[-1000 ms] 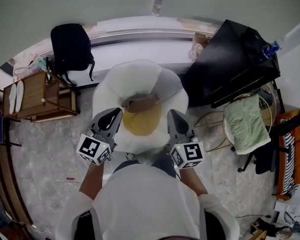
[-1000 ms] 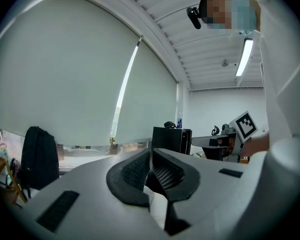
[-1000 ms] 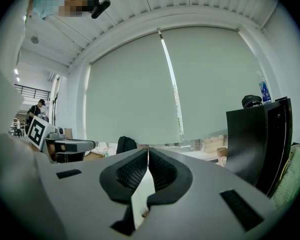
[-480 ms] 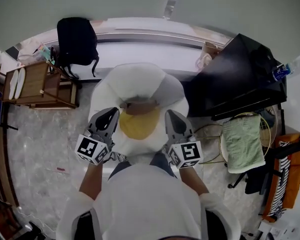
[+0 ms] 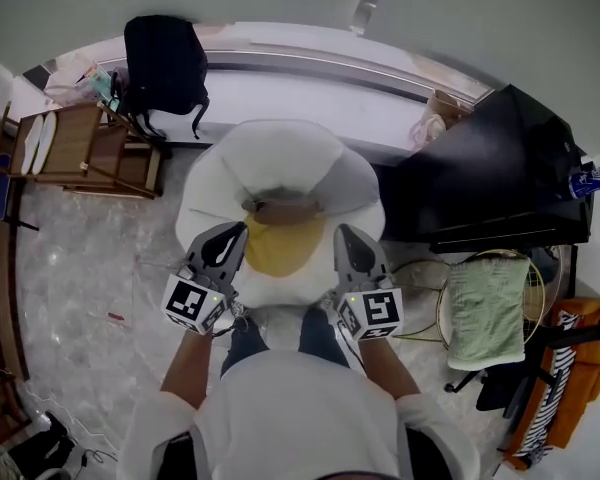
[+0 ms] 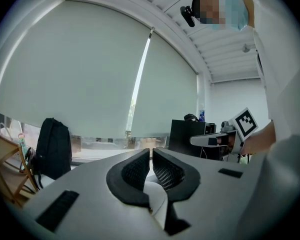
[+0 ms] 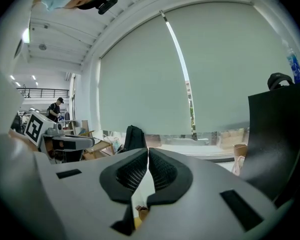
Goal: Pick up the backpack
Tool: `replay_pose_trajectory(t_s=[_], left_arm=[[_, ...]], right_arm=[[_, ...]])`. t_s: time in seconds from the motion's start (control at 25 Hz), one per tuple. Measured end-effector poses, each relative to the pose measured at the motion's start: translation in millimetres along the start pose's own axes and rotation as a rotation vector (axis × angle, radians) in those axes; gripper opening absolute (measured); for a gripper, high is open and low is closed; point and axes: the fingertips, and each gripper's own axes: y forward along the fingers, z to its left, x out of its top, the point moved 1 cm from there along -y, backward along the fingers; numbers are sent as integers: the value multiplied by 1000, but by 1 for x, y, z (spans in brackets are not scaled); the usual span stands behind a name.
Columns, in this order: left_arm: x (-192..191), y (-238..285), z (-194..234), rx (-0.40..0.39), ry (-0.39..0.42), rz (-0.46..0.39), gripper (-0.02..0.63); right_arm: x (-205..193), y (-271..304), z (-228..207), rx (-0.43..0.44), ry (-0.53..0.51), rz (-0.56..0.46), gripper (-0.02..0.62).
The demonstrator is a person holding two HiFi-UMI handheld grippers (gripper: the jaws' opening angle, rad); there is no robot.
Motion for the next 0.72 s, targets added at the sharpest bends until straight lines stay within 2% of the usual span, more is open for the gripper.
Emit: replay_pose_trajectory(t_s=[0.2, 0.36, 0.72], left_arm=[[-13, 10, 2, 10, -9, 18, 43], [-31, 13, 9, 20, -27, 66, 43], [-64, 31, 20, 29, -59, 85, 43]], right_arm=[[-18, 10, -11, -6, 11, 13, 30], [-33, 14, -17, -24, 10, 20, 29], [-74, 34, -32, -23, 12, 66, 29]])
